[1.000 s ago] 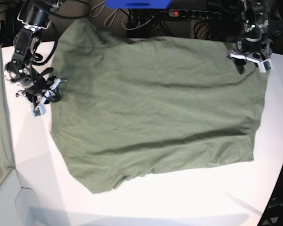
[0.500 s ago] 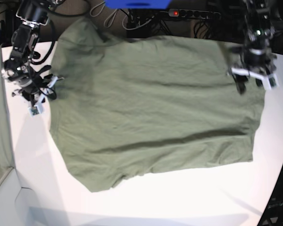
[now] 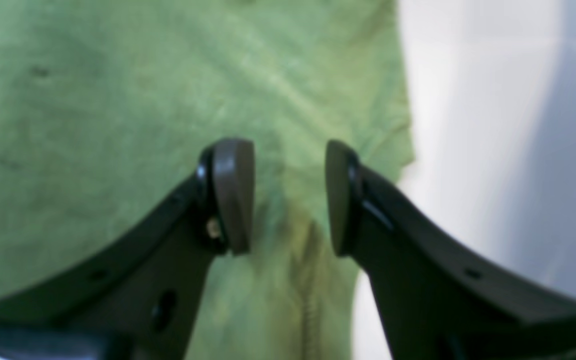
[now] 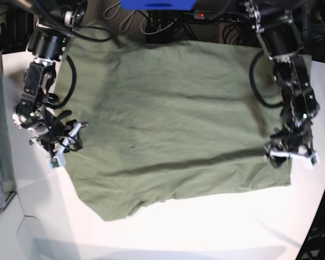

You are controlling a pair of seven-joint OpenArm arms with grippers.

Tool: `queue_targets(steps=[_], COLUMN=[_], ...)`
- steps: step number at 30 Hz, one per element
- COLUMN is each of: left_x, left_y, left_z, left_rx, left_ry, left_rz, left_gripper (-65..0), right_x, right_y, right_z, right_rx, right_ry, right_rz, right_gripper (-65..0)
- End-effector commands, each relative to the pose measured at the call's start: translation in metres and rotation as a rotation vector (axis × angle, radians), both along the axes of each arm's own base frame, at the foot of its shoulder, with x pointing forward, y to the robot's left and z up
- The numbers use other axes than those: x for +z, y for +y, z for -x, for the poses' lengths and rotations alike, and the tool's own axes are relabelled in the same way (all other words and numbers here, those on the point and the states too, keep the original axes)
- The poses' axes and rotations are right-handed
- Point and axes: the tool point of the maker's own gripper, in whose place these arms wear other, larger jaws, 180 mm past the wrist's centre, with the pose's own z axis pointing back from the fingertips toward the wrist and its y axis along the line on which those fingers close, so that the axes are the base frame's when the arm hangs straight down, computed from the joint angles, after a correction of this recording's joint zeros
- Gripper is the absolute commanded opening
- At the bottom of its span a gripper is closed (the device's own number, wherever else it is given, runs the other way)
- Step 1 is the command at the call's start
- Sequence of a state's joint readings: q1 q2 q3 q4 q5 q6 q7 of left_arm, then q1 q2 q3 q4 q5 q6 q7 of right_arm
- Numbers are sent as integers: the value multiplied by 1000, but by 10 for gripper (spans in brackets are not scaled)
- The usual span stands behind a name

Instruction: Layout the t-shirt on the table in an organized manner, then fold the t-shirt properly

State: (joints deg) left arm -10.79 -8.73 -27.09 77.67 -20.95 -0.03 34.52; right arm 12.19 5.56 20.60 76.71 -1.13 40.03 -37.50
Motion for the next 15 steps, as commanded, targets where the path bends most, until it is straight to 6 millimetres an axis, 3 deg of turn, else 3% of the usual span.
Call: queue_targets(steps=[1, 4, 9, 12, 15], left_x=[32, 36, -5, -19, -28], left_y=[13, 31, 55, 57, 45], left_z=[-20, -42, -69, -80, -90], left_rx=[21, 38, 96, 100, 22], left_ry=[-84, -69, 72, 92, 96], left_rz=[-29, -21, 42, -44, -210], left_gripper=[-242, -242, -242, -242, -256], right_x=[16, 6, -8, -14, -20], right_y=[-3, -3, -3, -3, -2], right_z=[-12, -2, 14, 24, 33], right_rx=[-5, -5, -10, -11, -11], right_ry=[-59, -33, -25, -30, -30], right_rz=[-6, -7, -22, -31, -39], right_gripper=[-405, -405, -408, -408, -410])
